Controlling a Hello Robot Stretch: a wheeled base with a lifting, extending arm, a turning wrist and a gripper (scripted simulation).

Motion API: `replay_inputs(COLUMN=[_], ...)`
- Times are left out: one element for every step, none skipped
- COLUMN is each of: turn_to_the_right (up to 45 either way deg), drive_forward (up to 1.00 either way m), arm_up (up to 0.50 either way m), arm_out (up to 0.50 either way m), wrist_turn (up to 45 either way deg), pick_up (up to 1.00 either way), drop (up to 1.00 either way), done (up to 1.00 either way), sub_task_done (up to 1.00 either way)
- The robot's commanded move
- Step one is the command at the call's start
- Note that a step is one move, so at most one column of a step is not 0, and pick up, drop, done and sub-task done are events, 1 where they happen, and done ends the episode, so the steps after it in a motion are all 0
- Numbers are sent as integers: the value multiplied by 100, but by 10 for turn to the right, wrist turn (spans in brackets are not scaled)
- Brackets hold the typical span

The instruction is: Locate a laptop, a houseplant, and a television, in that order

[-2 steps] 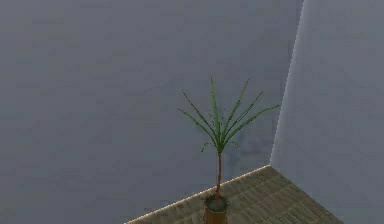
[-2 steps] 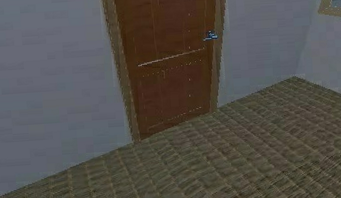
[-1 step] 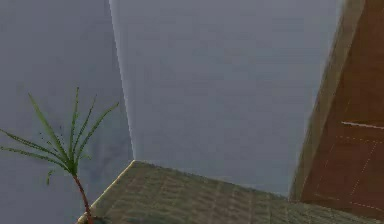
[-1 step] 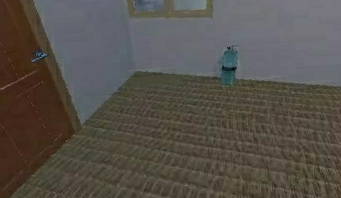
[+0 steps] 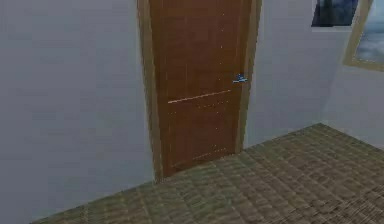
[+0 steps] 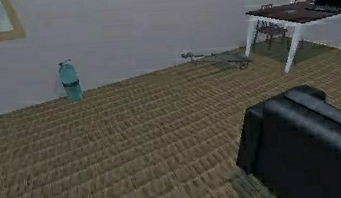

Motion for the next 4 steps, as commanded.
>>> replay_inputs(turn_to_the_right=[450, 390, 0, 240], drive_forward=[0, 0, 100, 0], arm_up=[0, 0, 0, 0], arm_out=[0, 0, 0, 0], wrist_turn=[0, 0, 0, 0], pick_up=[0, 0, 0, 0], drop=[0, 0, 0, 0], done=[0, 0, 0, 0], sub_task_done=[0, 0, 0, 0])
